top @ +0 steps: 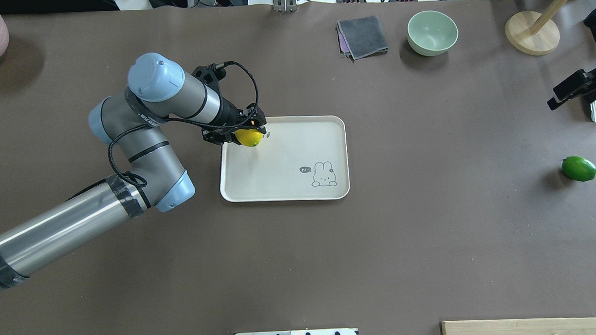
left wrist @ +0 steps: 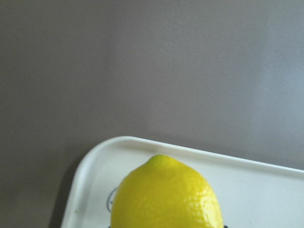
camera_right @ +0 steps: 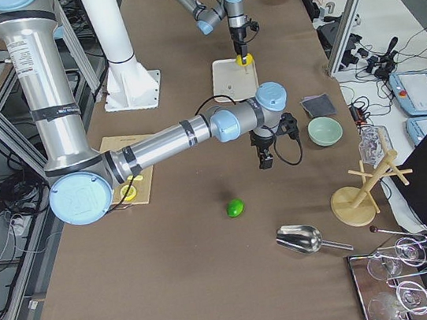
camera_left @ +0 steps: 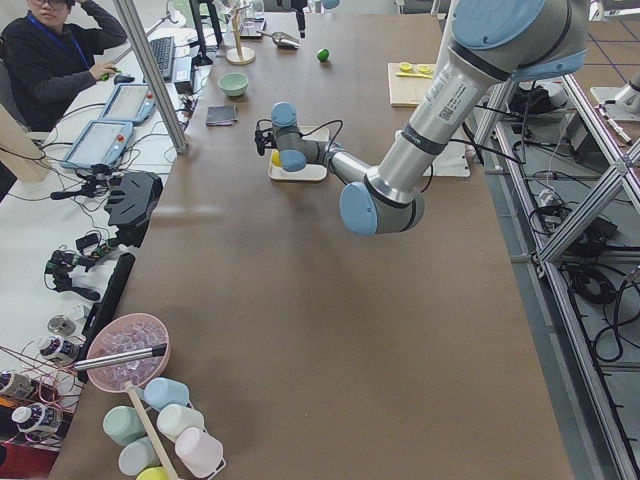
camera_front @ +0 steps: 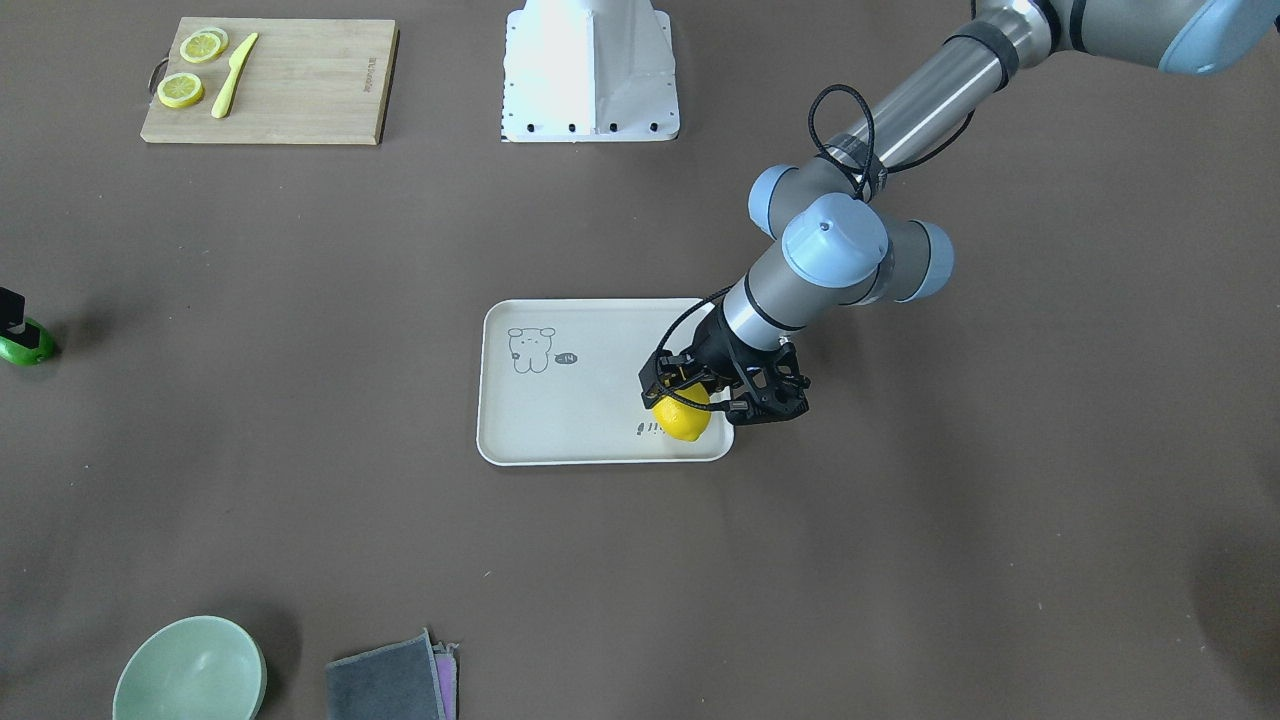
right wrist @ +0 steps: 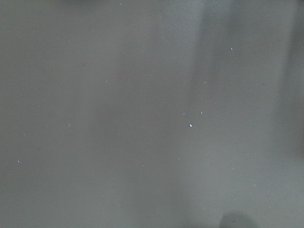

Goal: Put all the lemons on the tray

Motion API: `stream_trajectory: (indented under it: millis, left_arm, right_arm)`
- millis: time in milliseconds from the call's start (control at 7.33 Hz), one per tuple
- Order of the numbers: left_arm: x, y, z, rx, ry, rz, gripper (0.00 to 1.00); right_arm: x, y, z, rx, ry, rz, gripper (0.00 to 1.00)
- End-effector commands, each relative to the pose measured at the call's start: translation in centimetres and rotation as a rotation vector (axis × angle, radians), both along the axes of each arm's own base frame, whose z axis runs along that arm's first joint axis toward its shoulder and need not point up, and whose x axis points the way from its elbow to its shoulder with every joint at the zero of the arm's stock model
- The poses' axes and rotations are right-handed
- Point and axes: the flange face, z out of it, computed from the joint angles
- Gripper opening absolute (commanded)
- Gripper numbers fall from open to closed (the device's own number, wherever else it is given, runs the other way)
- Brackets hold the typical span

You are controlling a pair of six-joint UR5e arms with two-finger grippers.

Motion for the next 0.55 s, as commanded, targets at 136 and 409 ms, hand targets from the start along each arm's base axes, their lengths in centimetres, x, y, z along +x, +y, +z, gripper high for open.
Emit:
stream_trajectory:
  millis: [136,409]
  left_arm:
    - [-0.2,0.3,-0.5,-0.002,0.002,-0.001,0.99]
    - [-3.6,-2.0,-0.3,0.0,0.006,-0.043,0.99]
  right_arm:
    - [-0.1,0.0,0.0,-0.001,0.0,-0.001,1.0]
    - [-0.8,0.2,-0.3,-0.022,-0.005,0.007,1.0]
